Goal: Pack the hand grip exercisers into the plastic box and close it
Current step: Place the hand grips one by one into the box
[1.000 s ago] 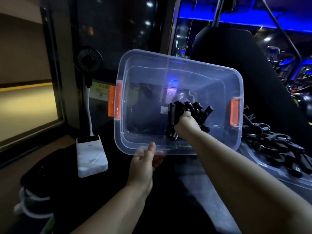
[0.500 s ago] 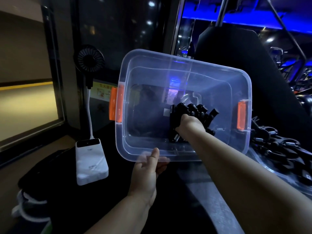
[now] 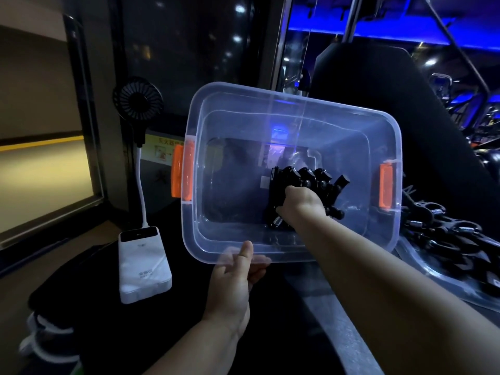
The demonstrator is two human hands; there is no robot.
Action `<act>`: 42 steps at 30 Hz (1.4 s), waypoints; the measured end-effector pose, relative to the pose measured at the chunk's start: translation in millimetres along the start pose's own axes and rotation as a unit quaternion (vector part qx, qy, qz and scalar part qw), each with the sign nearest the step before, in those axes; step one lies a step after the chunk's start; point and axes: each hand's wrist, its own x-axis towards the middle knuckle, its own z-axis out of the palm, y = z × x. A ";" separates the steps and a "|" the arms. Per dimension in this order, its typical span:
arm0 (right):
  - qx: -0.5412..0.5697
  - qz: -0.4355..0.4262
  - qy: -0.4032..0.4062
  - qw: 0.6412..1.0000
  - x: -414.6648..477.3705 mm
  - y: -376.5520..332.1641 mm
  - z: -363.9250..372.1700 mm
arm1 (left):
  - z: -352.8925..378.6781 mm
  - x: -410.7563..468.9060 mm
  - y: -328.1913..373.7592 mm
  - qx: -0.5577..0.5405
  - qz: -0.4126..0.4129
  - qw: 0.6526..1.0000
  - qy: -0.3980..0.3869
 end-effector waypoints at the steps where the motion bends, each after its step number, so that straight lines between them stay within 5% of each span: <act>1: 0.000 0.002 0.000 1.000 0.1 0.3 0.6 | 0.0 0.0 0.2 0.002 0.000 1.000 0.000; 16: 0.093 0.031 0.040 0.994 -18.5 36.1 -21.0 | 0.2 -1.6 2.1 0.011 0.008 1.000 0.007; 27: 0.136 0.070 0.223 0.963 -79.0 122.7 -28.7 | 2.0 -2.6 1.3 0.017 0.017 1.000 0.002; 42: 0.165 0.171 0.197 0.951 -109.0 229.8 -4.0 | 2.8 -1.7 -2.4 0.032 0.042 0.999 0.009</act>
